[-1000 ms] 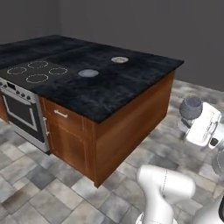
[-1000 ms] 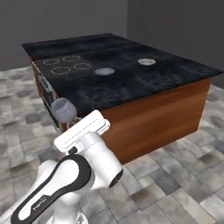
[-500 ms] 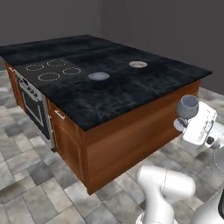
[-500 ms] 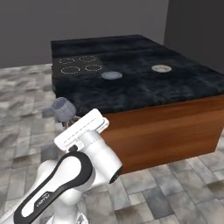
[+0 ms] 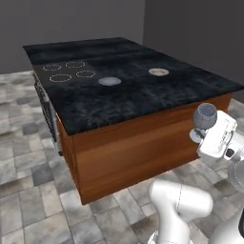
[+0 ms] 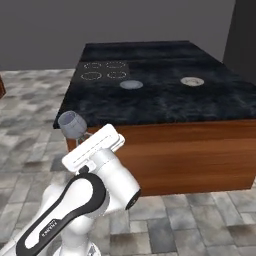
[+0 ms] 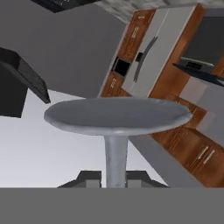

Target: Retrieve the wine glasses from the counter and place one next to each plate.

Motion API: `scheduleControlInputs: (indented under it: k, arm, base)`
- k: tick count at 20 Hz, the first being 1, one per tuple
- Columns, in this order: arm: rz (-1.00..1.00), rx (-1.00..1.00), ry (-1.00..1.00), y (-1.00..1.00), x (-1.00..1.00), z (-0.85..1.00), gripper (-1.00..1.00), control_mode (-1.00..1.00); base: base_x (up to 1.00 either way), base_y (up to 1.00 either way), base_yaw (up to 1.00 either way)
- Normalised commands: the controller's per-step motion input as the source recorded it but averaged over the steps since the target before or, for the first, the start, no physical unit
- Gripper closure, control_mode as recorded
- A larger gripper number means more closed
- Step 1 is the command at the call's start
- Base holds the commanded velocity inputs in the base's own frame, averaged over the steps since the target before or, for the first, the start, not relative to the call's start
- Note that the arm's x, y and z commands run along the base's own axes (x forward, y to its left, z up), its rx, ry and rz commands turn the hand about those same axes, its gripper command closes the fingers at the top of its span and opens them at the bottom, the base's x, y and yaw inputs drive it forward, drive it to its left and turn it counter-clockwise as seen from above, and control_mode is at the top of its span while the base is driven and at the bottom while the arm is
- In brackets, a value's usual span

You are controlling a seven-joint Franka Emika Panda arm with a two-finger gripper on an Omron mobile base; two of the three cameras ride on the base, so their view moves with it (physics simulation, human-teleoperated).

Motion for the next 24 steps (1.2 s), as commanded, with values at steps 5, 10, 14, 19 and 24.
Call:
scheduleControlInputs:
  k: [5, 10, 14, 19, 24]
  arm:
    - [0.00, 0.00, 0.00, 0.00, 0.00, 0.00, 1.00, 1.00]
    - [0.00, 0.00, 0.00, 0.00, 0.00, 0.00, 1.00, 1.00]
    - [0.00, 0.00, 0.00, 0.00, 0.00, 0.00, 1.00, 1.00]
    - [0.00, 0.00, 0.00, 0.00, 0.00, 0.00, 1.00, 1.00]
    - [0.00, 0.00, 0.00, 0.00, 0.00, 0.00, 1.00, 1.00]
  base:
    - [-0.19, -1.00, 0.39]
    - [0.17, -1.00, 0.35]
    - [0.40, -0.90, 0.30]
    - [0.38, -0.60, 0.23]
    - [0.37, -0.16, 0.03]
